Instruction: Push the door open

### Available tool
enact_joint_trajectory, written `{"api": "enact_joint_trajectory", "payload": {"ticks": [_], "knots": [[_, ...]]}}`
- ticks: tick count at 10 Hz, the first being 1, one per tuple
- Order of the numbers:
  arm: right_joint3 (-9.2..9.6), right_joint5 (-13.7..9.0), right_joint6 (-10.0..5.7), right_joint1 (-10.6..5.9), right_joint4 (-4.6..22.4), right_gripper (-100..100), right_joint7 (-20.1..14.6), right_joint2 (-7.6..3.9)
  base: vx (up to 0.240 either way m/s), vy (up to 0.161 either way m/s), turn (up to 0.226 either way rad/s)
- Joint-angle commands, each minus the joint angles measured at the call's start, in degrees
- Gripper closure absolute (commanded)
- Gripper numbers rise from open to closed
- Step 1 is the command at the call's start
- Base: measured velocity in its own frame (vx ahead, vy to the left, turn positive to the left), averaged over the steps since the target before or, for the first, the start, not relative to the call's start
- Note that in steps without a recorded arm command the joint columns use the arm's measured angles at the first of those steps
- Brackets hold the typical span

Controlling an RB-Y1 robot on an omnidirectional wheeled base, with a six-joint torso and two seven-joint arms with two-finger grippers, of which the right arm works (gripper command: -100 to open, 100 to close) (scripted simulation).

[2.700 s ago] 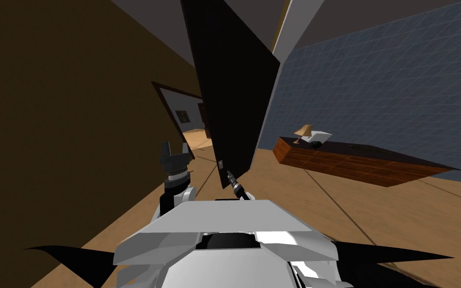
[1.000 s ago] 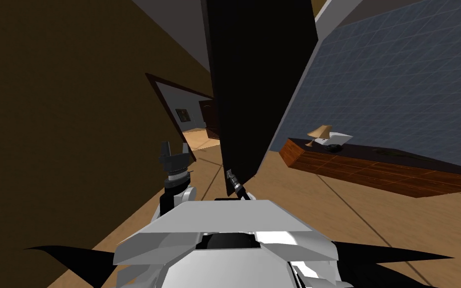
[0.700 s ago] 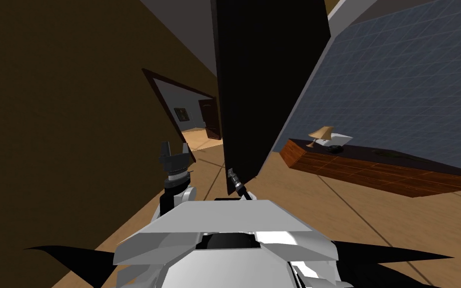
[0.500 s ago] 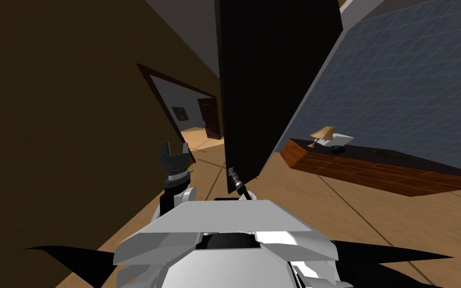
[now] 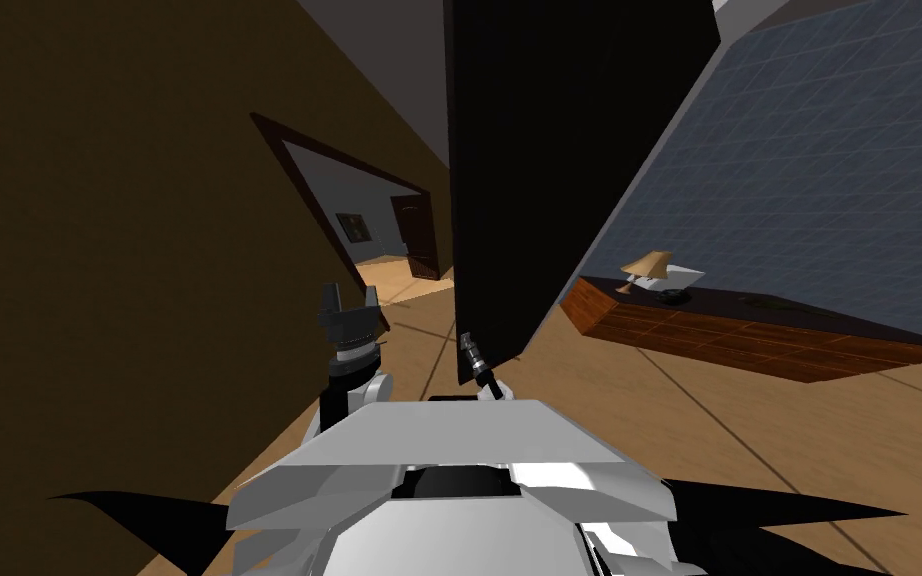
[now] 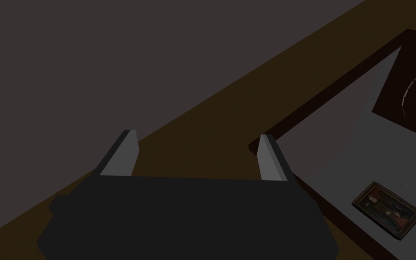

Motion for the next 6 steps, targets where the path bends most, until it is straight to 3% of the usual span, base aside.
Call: {"api": "enact_joint_trajectory", "payload": {"ticks": [1, 2, 6], "knots": [[0.0, 0.0, 0.0, 0.0, 0.0, 100, 0.0, 0.0, 0.057, 0.061, -0.024], [-1.3, -0.44, -0.07, -0.2, 0.05, 100, 0.35, -0.68, 0.1, 0.13, -0.036], [-4.37, -1.51, -0.23, -0.49, 0.47, 100, 1.25, -1.38, 0.188, 0.162, -0.071]]}}
